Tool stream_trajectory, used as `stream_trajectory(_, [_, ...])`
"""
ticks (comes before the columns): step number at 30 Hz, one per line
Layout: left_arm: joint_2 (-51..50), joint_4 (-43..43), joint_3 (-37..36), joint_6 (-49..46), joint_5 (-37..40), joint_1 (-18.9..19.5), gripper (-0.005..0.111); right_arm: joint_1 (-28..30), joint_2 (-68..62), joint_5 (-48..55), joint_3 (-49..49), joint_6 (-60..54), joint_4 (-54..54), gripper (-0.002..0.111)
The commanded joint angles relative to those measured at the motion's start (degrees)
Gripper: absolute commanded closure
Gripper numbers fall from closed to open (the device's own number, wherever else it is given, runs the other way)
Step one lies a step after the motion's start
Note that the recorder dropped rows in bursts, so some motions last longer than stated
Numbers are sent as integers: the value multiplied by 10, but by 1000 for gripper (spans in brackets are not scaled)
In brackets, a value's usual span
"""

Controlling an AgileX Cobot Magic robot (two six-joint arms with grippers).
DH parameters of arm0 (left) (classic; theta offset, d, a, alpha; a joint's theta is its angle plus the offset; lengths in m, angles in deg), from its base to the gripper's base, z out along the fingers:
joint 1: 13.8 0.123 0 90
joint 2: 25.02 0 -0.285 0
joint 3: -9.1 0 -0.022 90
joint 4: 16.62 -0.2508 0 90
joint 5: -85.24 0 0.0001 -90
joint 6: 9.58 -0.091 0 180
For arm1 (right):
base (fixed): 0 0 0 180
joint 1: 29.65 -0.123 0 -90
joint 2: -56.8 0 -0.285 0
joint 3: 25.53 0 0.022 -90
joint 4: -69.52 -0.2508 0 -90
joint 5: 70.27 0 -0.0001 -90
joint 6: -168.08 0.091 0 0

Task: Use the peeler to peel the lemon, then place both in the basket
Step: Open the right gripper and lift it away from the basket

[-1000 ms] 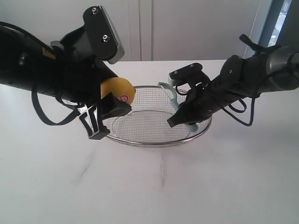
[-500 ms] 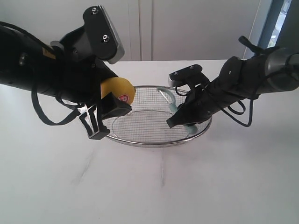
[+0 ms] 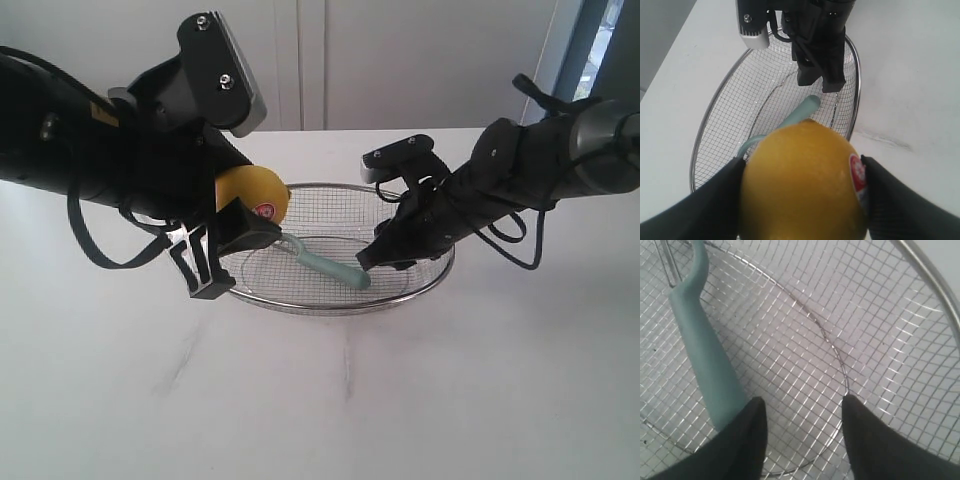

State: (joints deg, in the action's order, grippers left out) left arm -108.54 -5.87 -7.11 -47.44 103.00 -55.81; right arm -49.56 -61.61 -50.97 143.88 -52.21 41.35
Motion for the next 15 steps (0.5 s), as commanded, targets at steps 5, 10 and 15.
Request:
stream_trajectory(5, [3, 7, -4, 6, -1, -4, 107, 0, 120, 7, 2, -5, -1, 64])
stream_trajectory(10, [3, 7, -4, 6, -1, -4, 107, 0, 208, 59, 2, -4, 20, 67])
stream_trajectory(15, [3, 7, -4, 6, -1, -4, 107, 0, 286, 132, 2, 20, 69, 77])
